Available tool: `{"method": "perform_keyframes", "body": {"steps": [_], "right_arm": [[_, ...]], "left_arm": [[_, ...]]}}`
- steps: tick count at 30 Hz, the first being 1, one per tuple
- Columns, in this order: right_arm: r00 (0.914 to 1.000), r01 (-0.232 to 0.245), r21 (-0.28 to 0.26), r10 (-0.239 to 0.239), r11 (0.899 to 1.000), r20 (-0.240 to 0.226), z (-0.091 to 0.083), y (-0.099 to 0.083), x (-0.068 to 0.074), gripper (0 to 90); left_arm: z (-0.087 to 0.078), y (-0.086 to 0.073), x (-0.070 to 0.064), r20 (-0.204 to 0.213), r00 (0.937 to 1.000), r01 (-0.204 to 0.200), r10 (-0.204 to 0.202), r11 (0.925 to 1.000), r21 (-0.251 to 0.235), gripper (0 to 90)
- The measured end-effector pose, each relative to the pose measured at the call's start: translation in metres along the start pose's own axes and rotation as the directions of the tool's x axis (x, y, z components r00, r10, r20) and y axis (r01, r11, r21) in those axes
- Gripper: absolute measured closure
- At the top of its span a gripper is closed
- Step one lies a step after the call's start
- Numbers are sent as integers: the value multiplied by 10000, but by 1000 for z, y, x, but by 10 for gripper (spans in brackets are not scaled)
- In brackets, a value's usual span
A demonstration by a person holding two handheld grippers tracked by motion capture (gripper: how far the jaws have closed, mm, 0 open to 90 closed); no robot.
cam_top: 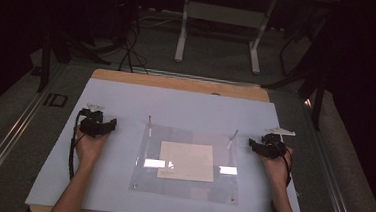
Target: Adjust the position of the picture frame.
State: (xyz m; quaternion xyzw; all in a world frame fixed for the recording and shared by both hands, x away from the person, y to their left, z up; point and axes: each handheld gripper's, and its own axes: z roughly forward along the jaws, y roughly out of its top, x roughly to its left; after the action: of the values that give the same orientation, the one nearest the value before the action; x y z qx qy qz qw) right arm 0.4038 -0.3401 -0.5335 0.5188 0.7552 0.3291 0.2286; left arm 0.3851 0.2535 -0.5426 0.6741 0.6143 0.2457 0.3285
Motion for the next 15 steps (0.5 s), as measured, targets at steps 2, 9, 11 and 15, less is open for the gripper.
{"method": "perform_keyframes", "body": {"steps": [2, 9, 11, 15], "right_arm": [[9998, 171, -32, -171, 9998, -139, -2, -1, 1, 463], [9970, 482, -251, -496, 9985, -595, -10, 1, 5, 494], [9954, 608, -268, -625, 9978, -723, -12, 1, 7, 502], [9907, 809, -457, -854, 9957, -1059, -14, 4, 13, 510]], "left_arm": [[-4, 0, 3, 483, 9988, 2, -9, 9999, 141, 479], [-13, 2, -2, 1124, 9927, -463, 429, 9985, 281, 477], [-16, 3, -4, 1287, 9904, -525, 498, 9985, 177, 478], [-18, 5, -11, 1538, 9853, -766, 750, 9971, 44, 494]]}}
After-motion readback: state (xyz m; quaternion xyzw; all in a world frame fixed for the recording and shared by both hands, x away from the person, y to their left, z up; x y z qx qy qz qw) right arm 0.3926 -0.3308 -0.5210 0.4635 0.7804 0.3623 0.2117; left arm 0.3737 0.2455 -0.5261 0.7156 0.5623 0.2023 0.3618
